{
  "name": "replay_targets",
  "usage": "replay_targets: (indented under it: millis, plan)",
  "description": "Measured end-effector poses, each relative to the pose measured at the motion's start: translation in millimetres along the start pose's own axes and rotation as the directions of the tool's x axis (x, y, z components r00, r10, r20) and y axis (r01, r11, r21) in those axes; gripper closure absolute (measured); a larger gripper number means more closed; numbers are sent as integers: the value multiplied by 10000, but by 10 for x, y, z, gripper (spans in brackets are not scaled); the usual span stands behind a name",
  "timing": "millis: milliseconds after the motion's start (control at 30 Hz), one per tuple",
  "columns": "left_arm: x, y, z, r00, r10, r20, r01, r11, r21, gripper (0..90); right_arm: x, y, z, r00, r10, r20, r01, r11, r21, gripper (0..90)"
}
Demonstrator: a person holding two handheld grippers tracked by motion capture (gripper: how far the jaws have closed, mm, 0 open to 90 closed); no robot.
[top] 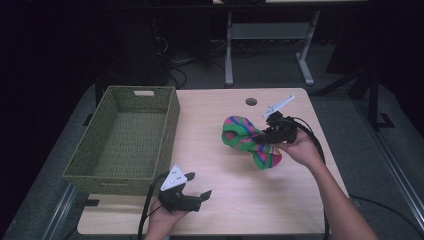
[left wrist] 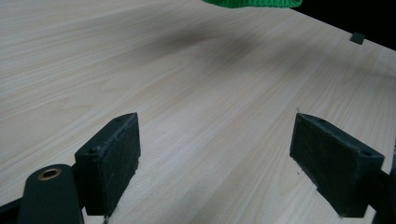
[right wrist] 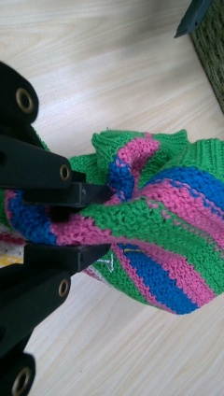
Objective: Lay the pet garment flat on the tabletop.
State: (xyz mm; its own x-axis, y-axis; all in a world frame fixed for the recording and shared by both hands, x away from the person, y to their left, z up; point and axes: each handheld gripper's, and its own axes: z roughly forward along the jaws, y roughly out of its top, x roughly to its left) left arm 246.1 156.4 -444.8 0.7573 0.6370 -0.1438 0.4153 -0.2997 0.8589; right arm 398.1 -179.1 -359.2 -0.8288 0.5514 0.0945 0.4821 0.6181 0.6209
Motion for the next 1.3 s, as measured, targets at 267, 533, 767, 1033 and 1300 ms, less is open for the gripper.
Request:
replay_targets:
  millis: [267, 533, 767, 1033, 1300]
  plan:
    - [0, 2, -1, 10000, 43, 6, -43, 10000, -14, 158, 90, -23, -57, 9995, -270, -183, 267, 9996, -128, 758]
    - [4, -2, -6, 10000, -37, -16, 37, 10000, -73, 158, 177, -29, -136, 9989, -300, -353, 290, 9992, -289, 758]
    - [0, -1, -10, 10000, -49, 1, 49, 9999, -133, 158, 246, -84, -172, 9978, -448, -491, 428, 9982, -421, 758]
    - [-2, 7, -36, 10000, -19, 2, 19, 9995, -315, 158, 335, -176, -150, 9965, -506, -671, 483, 9982, -350, 757]
    - [-15, 15, -67, 10000, -2, -10, 2, 9991, -433, 158, 397, -241, -102, 9945, -660, -807, 636, 9975, -319, 757]
